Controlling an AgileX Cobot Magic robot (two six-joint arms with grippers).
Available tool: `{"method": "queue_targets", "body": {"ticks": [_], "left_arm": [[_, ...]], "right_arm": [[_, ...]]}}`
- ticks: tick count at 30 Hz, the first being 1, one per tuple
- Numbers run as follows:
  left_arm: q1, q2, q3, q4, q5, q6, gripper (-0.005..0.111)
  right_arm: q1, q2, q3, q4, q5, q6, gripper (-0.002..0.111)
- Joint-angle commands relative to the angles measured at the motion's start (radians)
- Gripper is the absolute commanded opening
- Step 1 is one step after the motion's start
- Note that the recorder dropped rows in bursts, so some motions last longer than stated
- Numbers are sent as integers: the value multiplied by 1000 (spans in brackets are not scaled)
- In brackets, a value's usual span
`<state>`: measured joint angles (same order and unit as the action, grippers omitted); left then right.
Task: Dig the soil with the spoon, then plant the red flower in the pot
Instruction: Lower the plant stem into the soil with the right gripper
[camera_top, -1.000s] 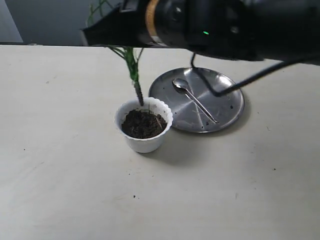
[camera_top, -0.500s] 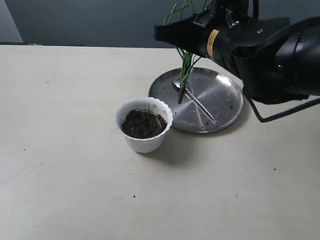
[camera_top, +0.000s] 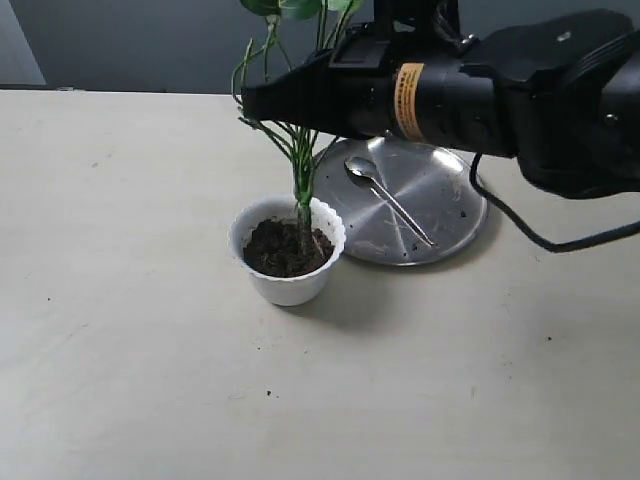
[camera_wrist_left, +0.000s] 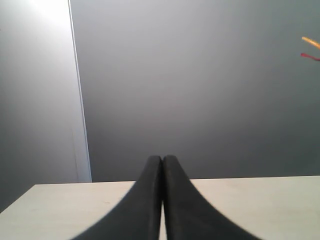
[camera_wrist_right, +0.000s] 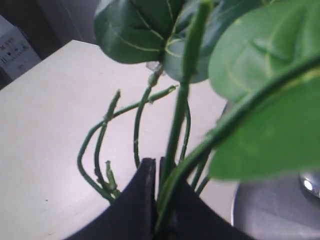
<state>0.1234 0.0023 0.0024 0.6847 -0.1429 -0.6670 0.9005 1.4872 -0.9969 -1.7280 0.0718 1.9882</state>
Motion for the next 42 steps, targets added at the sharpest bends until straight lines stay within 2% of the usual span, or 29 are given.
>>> {"method": "queue_targets", "body": {"ticks": [1, 3, 5, 9, 10, 13, 17, 20, 22, 27, 36, 42], "left_arm": [[-7, -2, -2, -6, -7, -3, 0], [-7, -2, -2, -6, -7, -3, 0], [-7, -2, -2, -6, -7, -3, 0], [-7, -2, -2, -6, -7, -3, 0], [-7, -2, -2, -6, -7, -3, 0], [-7, -2, -2, -6, -7, -3, 0], [-7, -2, -2, -6, -7, -3, 0], [-7, -2, -2, -6, -7, -3, 0], [-7, -2, -2, -6, -7, -3, 0], [-7, -2, -2, -6, -7, -3, 0], [-7, -2, -2, -6, -7, -3, 0], [-7, -2, -2, -6, -7, -3, 0]], "right_arm": [[-3, -72, 8, -16, -86, -11, -1], [-3, -101, 17, -16, -138, -16, -1], [-6, -133, 37, 90, -136, -151, -1], [-6, -163, 86, 553, -151, -745, -1], [-6, -163, 112, 730, -198, -957, -1], [-6, -163, 214, 1161, -396, -1401, -1], [-6, -148, 383, 1513, -749, -1681, -1], [-6, -118, 446, 1728, -872, -1831, -1], [-6, -78, 459, 1806, -934, -1869, -1], [-6, 57, 454, 1819, -1152, -1852, -1], [-6, 259, 436, 1797, -1293, -1760, -1], [-6, 303, 433, 1797, -1293, -1780, -1]]}}
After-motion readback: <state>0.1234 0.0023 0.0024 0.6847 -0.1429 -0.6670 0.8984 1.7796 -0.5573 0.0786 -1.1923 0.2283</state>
